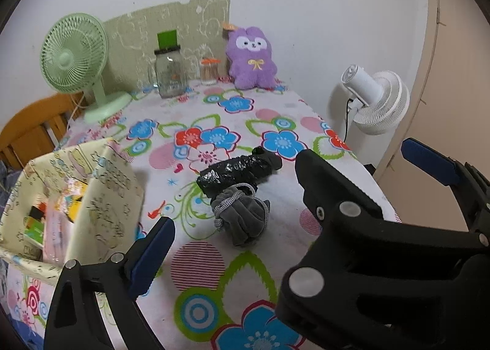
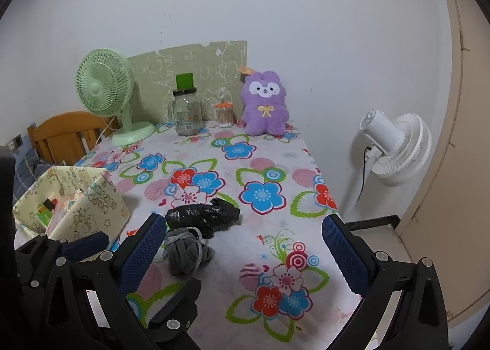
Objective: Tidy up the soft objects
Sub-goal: 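Grasp the grey drawstring bag with the left tool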
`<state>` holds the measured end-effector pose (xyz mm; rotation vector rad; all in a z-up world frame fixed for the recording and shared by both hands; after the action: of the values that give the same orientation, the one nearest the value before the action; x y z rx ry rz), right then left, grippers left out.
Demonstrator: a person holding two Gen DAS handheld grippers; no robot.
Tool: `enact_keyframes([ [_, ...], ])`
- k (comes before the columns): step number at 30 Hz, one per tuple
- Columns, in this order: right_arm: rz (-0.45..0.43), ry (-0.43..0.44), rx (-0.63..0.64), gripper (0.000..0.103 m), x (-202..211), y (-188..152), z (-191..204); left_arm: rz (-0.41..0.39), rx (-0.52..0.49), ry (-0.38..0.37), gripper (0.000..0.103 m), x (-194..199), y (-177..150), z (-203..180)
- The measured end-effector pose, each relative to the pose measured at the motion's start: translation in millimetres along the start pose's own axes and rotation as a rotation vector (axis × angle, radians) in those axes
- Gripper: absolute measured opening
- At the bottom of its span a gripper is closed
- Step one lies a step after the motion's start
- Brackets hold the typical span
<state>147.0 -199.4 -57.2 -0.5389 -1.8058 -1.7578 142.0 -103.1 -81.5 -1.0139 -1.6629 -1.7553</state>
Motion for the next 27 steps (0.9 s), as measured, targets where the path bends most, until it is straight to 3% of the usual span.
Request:
enact_keyframes([
  [14,0.058,-0.016,-0.007,0.103,-48,1,-9,0.061,0.021,0.038,0.083,-46,11,5],
  [27,0.118,-0.023,-0.02,0.103,-81,-2,-17,0.137,0.048,-0.002,0.074,-79,14,6],
])
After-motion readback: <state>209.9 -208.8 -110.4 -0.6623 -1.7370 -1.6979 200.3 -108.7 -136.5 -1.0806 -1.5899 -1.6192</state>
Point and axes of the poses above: each gripper's, at about its wrist camera, not at the fingertips, and x roughly against the way its jaws point, z to its left, y to its top, the point moved 2 cm from there along -x, roughly the way its jaws point, and after that the axes turned 8 degrees about z, right-handed, at the moved point
